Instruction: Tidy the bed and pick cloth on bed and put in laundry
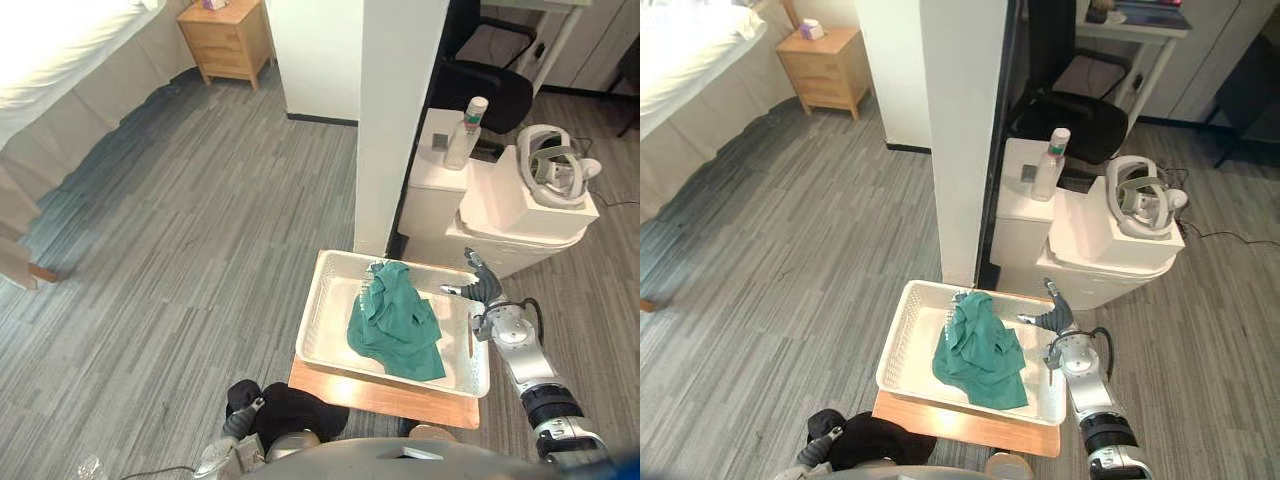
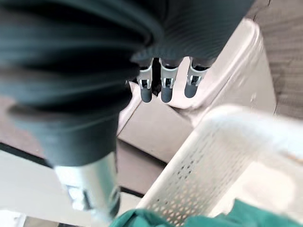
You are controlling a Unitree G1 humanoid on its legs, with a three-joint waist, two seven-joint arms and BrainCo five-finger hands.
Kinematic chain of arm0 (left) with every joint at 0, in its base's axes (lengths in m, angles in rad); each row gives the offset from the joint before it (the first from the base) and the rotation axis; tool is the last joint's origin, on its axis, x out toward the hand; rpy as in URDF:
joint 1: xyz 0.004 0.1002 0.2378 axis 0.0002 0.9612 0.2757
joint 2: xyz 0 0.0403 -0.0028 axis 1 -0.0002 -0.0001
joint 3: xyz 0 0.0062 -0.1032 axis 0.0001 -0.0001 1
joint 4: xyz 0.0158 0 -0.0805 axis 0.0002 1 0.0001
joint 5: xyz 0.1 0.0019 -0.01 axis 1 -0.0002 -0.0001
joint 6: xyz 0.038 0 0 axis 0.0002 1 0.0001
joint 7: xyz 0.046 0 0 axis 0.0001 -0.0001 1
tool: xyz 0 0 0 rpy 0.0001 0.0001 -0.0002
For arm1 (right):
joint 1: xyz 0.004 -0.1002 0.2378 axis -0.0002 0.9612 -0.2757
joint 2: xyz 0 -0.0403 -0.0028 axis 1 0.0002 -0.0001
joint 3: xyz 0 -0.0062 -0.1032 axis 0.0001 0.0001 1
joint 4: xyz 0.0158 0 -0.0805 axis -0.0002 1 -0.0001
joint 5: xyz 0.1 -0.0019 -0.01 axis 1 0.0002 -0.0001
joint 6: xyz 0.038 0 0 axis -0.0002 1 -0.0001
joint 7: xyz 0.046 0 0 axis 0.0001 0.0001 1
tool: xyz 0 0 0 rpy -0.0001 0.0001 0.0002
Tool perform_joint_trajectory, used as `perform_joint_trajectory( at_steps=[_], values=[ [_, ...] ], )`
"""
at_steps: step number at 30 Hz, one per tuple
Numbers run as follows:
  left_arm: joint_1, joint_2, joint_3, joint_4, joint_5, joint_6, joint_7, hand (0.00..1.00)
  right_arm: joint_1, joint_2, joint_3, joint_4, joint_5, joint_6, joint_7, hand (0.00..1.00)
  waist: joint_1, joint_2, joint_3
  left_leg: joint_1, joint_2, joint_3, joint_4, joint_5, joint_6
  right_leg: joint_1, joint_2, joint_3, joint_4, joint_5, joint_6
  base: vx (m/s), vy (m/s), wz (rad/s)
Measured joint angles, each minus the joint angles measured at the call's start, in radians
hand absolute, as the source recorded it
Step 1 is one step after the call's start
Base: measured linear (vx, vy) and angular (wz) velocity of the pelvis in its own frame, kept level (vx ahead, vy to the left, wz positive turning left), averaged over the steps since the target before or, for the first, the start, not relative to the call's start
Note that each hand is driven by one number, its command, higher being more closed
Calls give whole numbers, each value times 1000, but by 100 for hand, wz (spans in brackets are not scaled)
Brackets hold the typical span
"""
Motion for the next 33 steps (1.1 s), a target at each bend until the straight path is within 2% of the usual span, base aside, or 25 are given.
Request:
perform_joint_trajectory(
  at_steps=[3,4,7,8,10,11,12,13,15,16,18,19,21,22,24,26,29,31,33],
  values=[
    [0,-2,59,14,-104,13,55,100,39,-18,-55,-37,3,5,12,0,-1,-11,-14,-1,0,-2,-5,6,9,0,1,-6,-1,0,-2,-34,-17,6],
    [0,-1,106,12,-178,15,88,100,59,-19,-97,-51,11,8,16,0,-3,-13,-25,-4,-1,-9,-10,9,13,1,-1,-16,-1,0,-2,-15,-8,17],
    [-6,5,275,-43,-303,14,154,100,97,-31,-171,-51,42,16,35,0,-14,-18,-45,-16,-4,-29,-10,12,16,3,-4,-40,-1,-4,-2,1,-8,24],
    [-9,32,345,-82,-347,11,179,100,113,-52,-177,-30,42,21,45,0,-14,-19,-46,-16,-4,-38,-10,13,17,10,-5,-48,-1,-6,-4,11,-9,27],
    [-31,120,427,-109,-399,5,201,100,141,-74,-195,23,49,23,58,0,-15,-18,-47,-16,-3,-56,-10,15,18,22,-5,-66,-1,-12,-3,3,-12,25],
    [-49,191,482,-114,-418,-13,201,100,146,-87,-198,76,62,26,61,0,-14,-20,-51,-16,-2,-58,-10,15,17,24,-4,-71,-1,-13,-4,0,-8,11],
    [-68,265,519,-115,-421,-46,198,100,147,-98,-202,121,80,29,64,0,-14,-18,-51,-16,-2,-60,-10,16,17,26,-5,-74,-1,-13,-4,-5,-3,8],
    [-78,302,530,-115,-419,-62,195,100,148,-99,-208,138,87,29,63,0,-13,-17,-51,-16,-3,-61,-10,17,17,27,-5,-75,-1,-13,-4,-12,3,7],
    [-130,419,557,-116,-398,-144,175,100,151,-100,-208,188,128,29,64,0,-11,-13,-52,-15,-6,-63,-11,19,16,31,-8,-79,-1,-13,-3,-21,10,6],
    [-147,437,558,-119,-381,-170,167,100,151,-100,-208,198,140,29,64,0,-10,-12,-53,-15,-7,-63,-11,21,13,31,-10,-79,-1,-12,-2,-27,14,5],
    [-212,476,554,-175,-311,-250,147,100,152,-98,-206,205,165,29,63,0,-6,1,-57,-14,-11,-62,-13,21,14,33,-14,-80,-1,-10,0,-32,17,3],
    [-227,480,549,-201,-288,-267,147,100,152,-97,-206,205,169,29,63,0,-5,3,-58,-14,-11,-61,-14,21,14,34,-14,-80,-1,-10,0,-36,13,-1],
    [-287,500,513,-303,-165,-325,148,100,153,-94,-203,205,180,29,60,0,1,7,-61,-11,-10,-54,-15,21,14,36,-14,-77,-1,-9,-1,-16,4,-1],
    [-295,507,500,-327,-141,-332,149,100,153,-93,-203,205,180,28,59,0,1,8,-61,-10,-10,-52,-15,21,14,36,-14,-76,-1,-9,-1,-14,3,-3],
    [-349,548,441,-457,-8,-353,149,100,153,-89,-204,205,180,25,54,0,2,7,-61,-5,-10,-38,-15,21,13,36,-14,-66,-1,-5,-2,-14,8,-10],
    [-391,568,397,-537,40,-360,145,100,153,-79,-204,205,180,11,52,0,1,8,-63,5,-10,-4,-15,20,11,37,-14,-49,-1,-2,-3,-13,17,-21],
    [-446,576,286,-632,46,-361,111,100,162,-76,-182,212,183,-5,50,0,-4,15,-75,15,-7,43,-16,3,-5,35,-13,-20,-1,5,-6,-19,18,-26],
    [-460,574,210,-684,56,-356,85,100,179,-56,-173,212,192,-16,42,0,-16,18,-91,22,8,128,-16,0,1,35,-11,-3,-2,6,-7,-13,11,-19],
    [-478,561,166,-712,59,-351,68,100,189,-36,-167,212,199,-19,35,0,-21,14,-96,33,10,158,-16,6,9,35,-11,7,-2,7,-7,9,1,-21]
  ],
)
